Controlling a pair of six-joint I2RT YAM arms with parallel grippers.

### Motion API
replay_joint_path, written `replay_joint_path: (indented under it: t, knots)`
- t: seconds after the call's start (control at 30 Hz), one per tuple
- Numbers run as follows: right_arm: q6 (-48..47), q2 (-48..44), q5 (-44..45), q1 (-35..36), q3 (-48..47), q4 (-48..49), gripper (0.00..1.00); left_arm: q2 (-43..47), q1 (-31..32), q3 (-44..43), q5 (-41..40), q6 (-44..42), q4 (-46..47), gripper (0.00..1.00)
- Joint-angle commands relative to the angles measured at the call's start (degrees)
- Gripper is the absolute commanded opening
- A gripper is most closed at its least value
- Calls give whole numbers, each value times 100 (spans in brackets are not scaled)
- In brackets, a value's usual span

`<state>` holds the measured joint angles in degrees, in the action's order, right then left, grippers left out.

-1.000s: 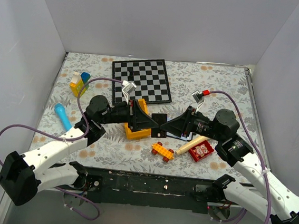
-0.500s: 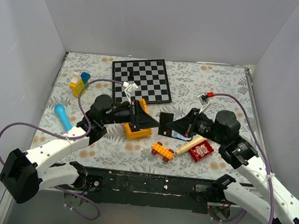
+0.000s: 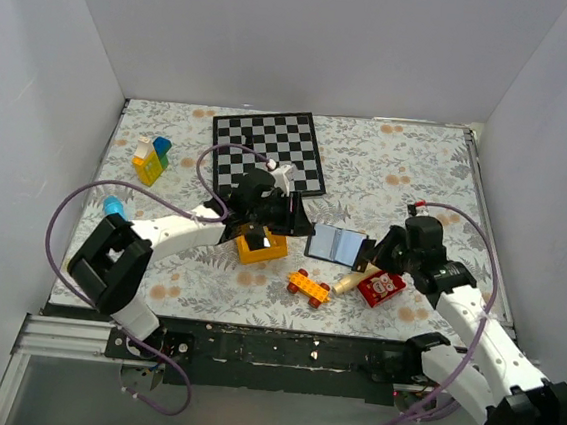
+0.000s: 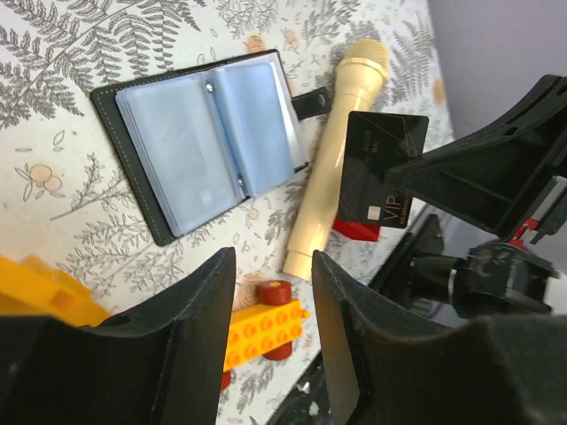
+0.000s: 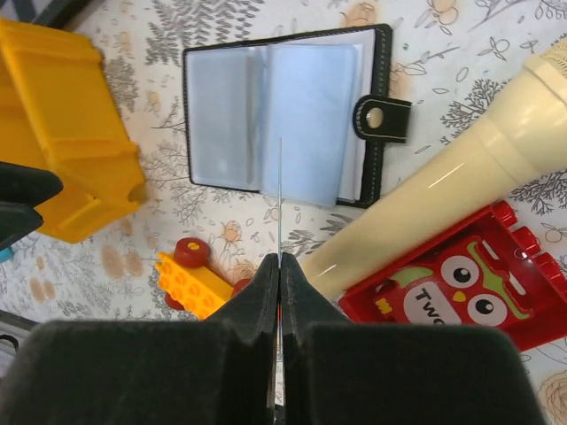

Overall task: Put the credit cards into the card holder
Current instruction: Insert the credit card into the card holder.

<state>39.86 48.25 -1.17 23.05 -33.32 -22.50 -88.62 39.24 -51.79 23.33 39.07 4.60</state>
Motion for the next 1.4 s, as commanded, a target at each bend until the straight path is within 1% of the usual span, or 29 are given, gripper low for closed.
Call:
replay_joint_path:
  t: [0.0,0.1,0.2,0.3,0.4,0.47,0.6,0.77,1.07,1.37]
  knots:
    - [-346,666,-1339,-651,-8,878,1,-444,154,-848,-654,-584,-941,40]
    - [-434,1176,-2113,-898,54,1431,1,-814,189,-1245,-795,-769,-1154,40]
    - [-566,1476,-2527,-934,63,1836,1,-1183,224,-1605,-909,-892,-1408,40]
    - [-689,1678,-2660,-951,45,2047,1,-1482,233,-1825,-1023,-927,-1559,38]
    - [-812,1845,-2801,-960,-25,2092,1,-1623,242,-1808,-1146,-884,-1594,36]
    - [-874,1951,-2766,-960,-52,2101,1,-1711,250,-1808,-1295,-840,-1673,33]
    - [-874,2162,-2538,-969,-69,2127,1,-1948,277,-1905,-1331,-831,-1752,28]
    - [-787,2461,-2467,-969,-104,2390,1,-2168,391,-2054,-1445,-848,-1901,27]
    - [-655,2927,-2537,-995,-201,2637,1,-2300,426,-1984,-1551,-857,-1989,24]
    - [-558,2997,-2511,-1022,-236,2646,1,-1967,426,-1861,-1647,-910,-2112,24]
